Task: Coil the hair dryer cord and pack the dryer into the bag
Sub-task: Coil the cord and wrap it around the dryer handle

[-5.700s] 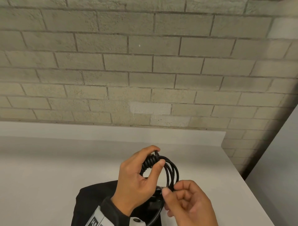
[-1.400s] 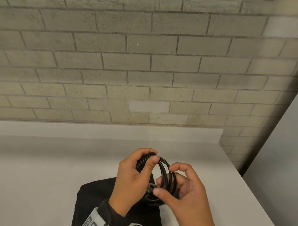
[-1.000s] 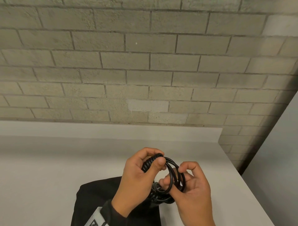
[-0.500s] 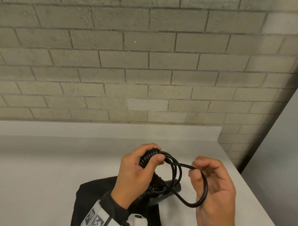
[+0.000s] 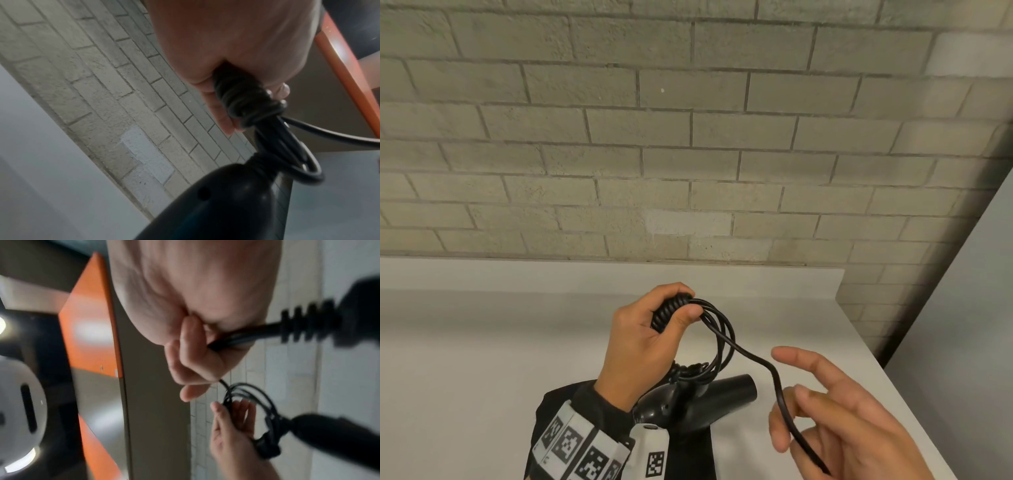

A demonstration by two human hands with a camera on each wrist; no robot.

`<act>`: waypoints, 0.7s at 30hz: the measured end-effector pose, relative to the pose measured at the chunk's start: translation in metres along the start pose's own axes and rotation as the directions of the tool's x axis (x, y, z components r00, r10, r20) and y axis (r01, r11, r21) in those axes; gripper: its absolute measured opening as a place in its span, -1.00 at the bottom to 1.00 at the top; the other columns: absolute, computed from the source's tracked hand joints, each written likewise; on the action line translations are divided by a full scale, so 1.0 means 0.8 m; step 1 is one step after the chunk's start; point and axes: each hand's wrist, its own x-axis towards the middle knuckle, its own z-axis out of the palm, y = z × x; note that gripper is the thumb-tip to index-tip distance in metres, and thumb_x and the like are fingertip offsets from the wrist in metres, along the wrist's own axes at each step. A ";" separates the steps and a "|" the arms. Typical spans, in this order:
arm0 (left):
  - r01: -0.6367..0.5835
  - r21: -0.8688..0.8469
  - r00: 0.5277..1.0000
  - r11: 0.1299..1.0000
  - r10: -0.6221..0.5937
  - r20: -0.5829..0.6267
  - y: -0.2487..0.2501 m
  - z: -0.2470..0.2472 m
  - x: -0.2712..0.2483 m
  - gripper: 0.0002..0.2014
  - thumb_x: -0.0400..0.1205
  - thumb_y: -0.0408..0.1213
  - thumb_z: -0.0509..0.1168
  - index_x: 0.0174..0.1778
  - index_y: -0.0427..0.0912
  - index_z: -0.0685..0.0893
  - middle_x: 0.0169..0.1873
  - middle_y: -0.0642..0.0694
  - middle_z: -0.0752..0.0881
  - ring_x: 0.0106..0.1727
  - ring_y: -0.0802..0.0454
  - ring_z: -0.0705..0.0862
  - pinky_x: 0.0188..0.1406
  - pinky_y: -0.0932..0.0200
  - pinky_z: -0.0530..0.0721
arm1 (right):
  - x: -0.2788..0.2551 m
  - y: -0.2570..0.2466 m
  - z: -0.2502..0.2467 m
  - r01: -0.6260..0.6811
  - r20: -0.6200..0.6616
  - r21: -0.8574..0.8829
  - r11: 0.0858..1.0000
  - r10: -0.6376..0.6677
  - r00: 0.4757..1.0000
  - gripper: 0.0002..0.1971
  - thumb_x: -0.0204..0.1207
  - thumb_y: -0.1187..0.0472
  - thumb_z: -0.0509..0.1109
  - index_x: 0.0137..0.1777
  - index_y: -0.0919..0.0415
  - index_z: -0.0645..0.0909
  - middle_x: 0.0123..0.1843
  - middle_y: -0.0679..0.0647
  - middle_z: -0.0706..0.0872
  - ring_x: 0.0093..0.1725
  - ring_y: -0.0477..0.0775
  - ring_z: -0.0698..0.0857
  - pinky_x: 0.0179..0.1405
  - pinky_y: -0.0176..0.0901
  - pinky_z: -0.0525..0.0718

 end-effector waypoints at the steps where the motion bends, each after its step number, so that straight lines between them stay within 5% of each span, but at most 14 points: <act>1: -0.006 -0.003 1.000 1.000 0.006 0.009 0.002 0.001 -0.002 -0.81 0.55 0.04 0.40 0.03 0.13 0.75 -0.14 0.12 0.81 -0.19 0.01 0.82 -0.13 0.02 0.81 | 0.001 0.003 -0.002 0.008 -0.015 -0.077 0.997 -0.009 1.000 -0.32 -0.12 -0.13 0.77 0.05 0.08 0.73 -0.34 0.53 0.61 -0.74 0.04 0.39 -0.71 -0.35 0.39; 4: -0.050 0.001 0.998 0.999 0.050 0.034 0.009 0.006 -0.008 -0.76 0.57 0.08 0.39 0.07 0.09 0.75 -0.17 0.12 0.79 -0.23 0.05 0.79 -0.22 0.22 0.77 | 0.009 0.019 0.002 0.002 -0.032 -0.311 0.950 -0.013 0.999 -0.18 -0.04 -0.29 0.67 0.23 0.03 0.60 -0.23 0.36 0.75 -0.63 0.03 0.49 -0.62 -0.30 0.45; 7: -0.070 0.013 0.995 0.997 0.068 0.073 0.015 0.013 -0.012 -0.75 0.56 -0.03 0.42 0.06 -0.07 0.75 -0.19 0.16 0.77 -0.25 0.22 0.73 -0.22 0.50 0.60 | 0.017 0.031 0.007 -0.026 -0.054 -0.393 0.919 0.005 0.999 -0.21 0.08 -0.11 0.63 0.33 0.07 0.48 -0.17 0.28 0.79 -0.43 0.03 0.69 -0.40 -0.34 0.61; 12: -0.058 0.014 0.994 0.998 0.057 0.096 0.018 0.010 -0.014 -0.72 0.55 -0.03 0.42 0.08 -0.11 0.75 -0.18 0.19 0.76 -0.19 0.21 0.75 -0.16 0.49 0.60 | 0.027 0.039 0.004 0.031 -0.068 -0.463 0.886 -0.071 0.995 -0.48 0.31 0.36 0.50 0.28 0.11 0.48 -0.28 0.26 0.79 -0.23 0.22 0.80 -0.15 -0.17 0.74; 16: -0.017 0.007 0.998 1.000 0.017 0.058 0.019 0.005 -0.012 -0.74 0.55 -0.04 0.46 0.07 -0.08 0.76 -0.13 0.15 0.79 -0.10 0.15 0.79 -0.11 0.47 0.64 | 0.023 0.040 0.002 0.166 0.055 -0.519 0.839 -0.161 0.985 -0.53 0.42 0.30 0.39 0.32 -0.06 0.52 -0.20 0.12 0.74 -0.22 0.17 0.76 -0.17 -0.12 0.71; 18: 0.011 -0.002 0.999 1.000 -0.011 0.045 0.019 0.004 -0.010 -0.78 0.55 -0.09 0.52 0.05 -0.06 0.76 -0.13 0.14 0.80 -0.09 0.14 0.79 -0.10 0.46 0.65 | 0.020 0.042 -0.002 0.266 0.187 -0.651 0.711 -0.190 0.964 -0.58 0.45 0.25 0.33 0.19 -0.26 0.63 -0.07 -0.02 0.71 -0.10 0.01 0.73 0.01 -0.19 0.67; 21: 0.018 -0.001 0.998 1.000 -0.018 0.063 0.017 0.005 -0.009 -0.77 0.53 -0.05 0.51 0.05 -0.02 0.76 -0.13 0.14 0.80 -0.08 0.13 0.79 -0.09 0.46 0.64 | 0.024 0.049 -0.011 0.422 0.326 -0.836 0.352 -0.300 0.897 -0.57 0.48 0.27 0.35 0.16 -0.34 0.62 -0.04 -0.22 0.62 0.01 -0.12 0.68 0.07 -0.42 0.56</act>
